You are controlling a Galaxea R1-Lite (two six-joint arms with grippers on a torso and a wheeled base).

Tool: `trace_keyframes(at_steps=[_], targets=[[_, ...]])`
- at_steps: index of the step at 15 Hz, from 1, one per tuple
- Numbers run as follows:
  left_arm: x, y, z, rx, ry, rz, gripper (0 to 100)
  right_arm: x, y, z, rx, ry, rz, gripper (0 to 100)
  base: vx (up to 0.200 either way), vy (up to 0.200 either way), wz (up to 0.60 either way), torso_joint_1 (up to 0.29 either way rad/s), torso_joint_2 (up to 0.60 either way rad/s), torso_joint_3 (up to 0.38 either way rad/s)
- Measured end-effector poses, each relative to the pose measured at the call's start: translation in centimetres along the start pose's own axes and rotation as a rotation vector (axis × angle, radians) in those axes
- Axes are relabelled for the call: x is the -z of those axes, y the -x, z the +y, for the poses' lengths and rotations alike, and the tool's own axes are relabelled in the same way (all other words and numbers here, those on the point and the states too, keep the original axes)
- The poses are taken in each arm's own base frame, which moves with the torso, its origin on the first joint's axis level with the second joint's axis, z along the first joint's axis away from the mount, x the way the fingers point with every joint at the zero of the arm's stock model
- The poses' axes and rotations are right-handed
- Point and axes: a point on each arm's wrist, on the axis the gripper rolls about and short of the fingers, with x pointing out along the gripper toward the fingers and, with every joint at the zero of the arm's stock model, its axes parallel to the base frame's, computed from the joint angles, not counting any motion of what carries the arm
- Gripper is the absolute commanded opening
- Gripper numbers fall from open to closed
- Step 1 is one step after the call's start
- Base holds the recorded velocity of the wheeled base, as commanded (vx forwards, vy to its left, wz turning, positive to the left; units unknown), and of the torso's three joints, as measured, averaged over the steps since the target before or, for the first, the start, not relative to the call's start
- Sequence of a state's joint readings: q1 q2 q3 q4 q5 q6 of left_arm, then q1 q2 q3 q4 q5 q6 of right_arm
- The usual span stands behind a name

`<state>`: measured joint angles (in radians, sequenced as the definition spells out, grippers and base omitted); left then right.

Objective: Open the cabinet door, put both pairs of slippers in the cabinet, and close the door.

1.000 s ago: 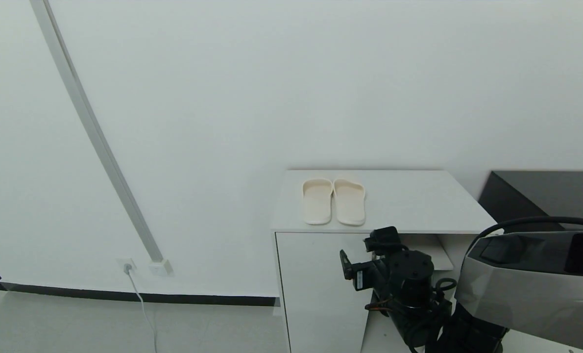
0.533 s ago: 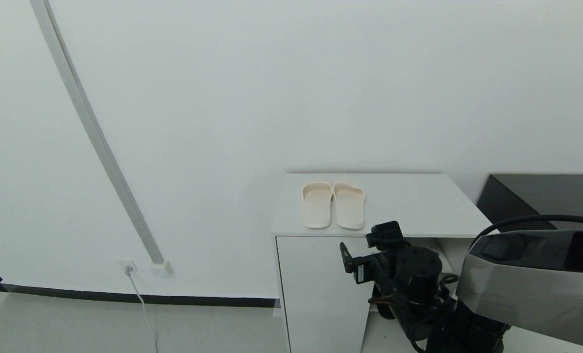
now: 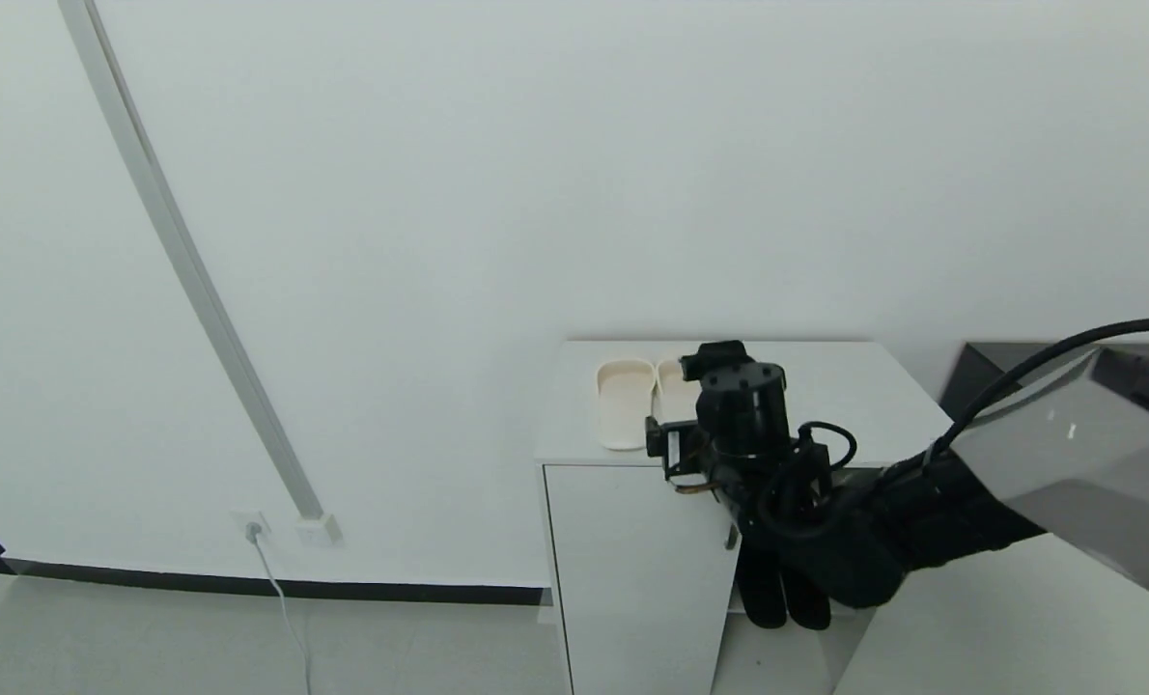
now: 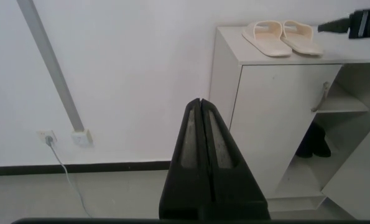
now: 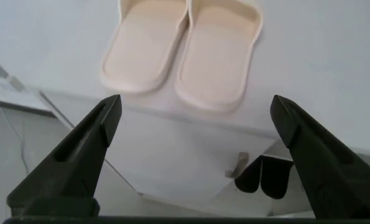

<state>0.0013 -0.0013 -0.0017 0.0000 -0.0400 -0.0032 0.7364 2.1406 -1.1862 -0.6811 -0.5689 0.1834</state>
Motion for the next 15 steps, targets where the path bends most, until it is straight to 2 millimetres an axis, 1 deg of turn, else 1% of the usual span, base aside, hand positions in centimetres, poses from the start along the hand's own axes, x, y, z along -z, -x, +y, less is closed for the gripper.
trace_keyframes(at_steps=[2,3,5,6,9,14,15], targets=[[0.0,0.0,0.0,0.000,0.001,0.000,0,-2.3,0.6,1.3,0.008,-0.054,0.054,100,0.000,0.000,0.00,0.000,0.00,0.000],[0.0,0.0,0.0,-0.001,0.003,0.000,0,-3.1,1.0,2.0,0.009,-0.089,0.073,100,0.000,0.000,0.00,0.000,0.00,0.000],[0.0,0.0,0.0,0.000,0.004,0.000,0,-3.9,1.3,2.9,0.008,-0.118,0.067,100,0.000,0.000,0.00,0.000,0.00,0.000],[0.0,0.0,0.0,0.000,0.004,0.000,0,-3.8,1.3,3.0,0.011,-0.118,0.067,100,0.000,0.000,0.00,0.000,0.00,0.000],[0.0,0.0,0.0,0.000,0.006,0.000,0,-2.3,1.1,2.9,0.022,-0.095,0.101,100,0.000,0.000,0.00,0.000,0.00,0.000],[0.0,0.0,0.0,0.002,0.005,0.000,0,-0.7,0.1,3.0,0.027,-0.095,0.102,100,0.200,0.000,0.00,-0.004,0.00,0.000],[0.0,0.0,0.0,0.002,0.005,0.000,0,-0.1,-0.2,3.0,0.034,-0.089,0.112,100,0.200,0.000,0.00,0.022,0.01,-0.002]])
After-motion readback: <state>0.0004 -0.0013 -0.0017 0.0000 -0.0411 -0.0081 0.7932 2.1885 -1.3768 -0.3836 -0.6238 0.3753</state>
